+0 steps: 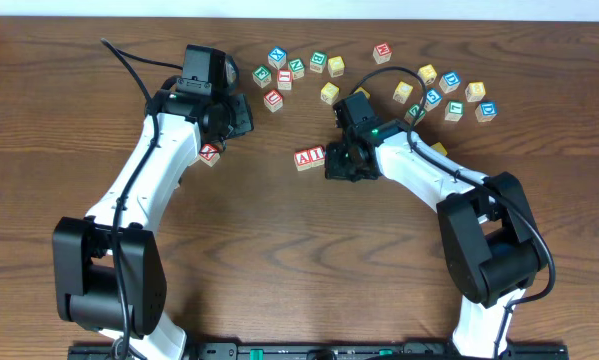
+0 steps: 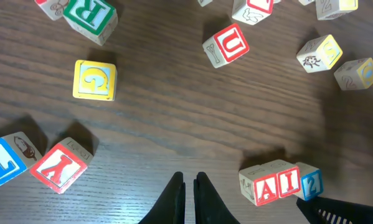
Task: Spell out AI2
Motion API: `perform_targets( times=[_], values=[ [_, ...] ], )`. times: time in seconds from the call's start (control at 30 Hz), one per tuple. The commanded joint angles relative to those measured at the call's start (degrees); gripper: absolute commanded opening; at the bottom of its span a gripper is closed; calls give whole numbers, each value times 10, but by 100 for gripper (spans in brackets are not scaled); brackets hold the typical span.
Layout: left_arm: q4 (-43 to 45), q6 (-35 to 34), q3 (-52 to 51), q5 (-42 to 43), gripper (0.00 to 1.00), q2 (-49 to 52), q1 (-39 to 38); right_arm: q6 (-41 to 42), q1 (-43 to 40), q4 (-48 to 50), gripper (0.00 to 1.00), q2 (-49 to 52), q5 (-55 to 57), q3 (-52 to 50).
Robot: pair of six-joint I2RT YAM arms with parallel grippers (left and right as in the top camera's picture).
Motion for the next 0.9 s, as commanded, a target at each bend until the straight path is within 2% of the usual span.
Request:
perform_targets(
  times=[0.0,0.87],
  values=[
    [2,-3,2,-6,8,6,2,-3,-5,9,1,5,9,3],
    [2,-3,2,-6,8,6,2,-7,1,44,1,6,9,3]
  ],
)
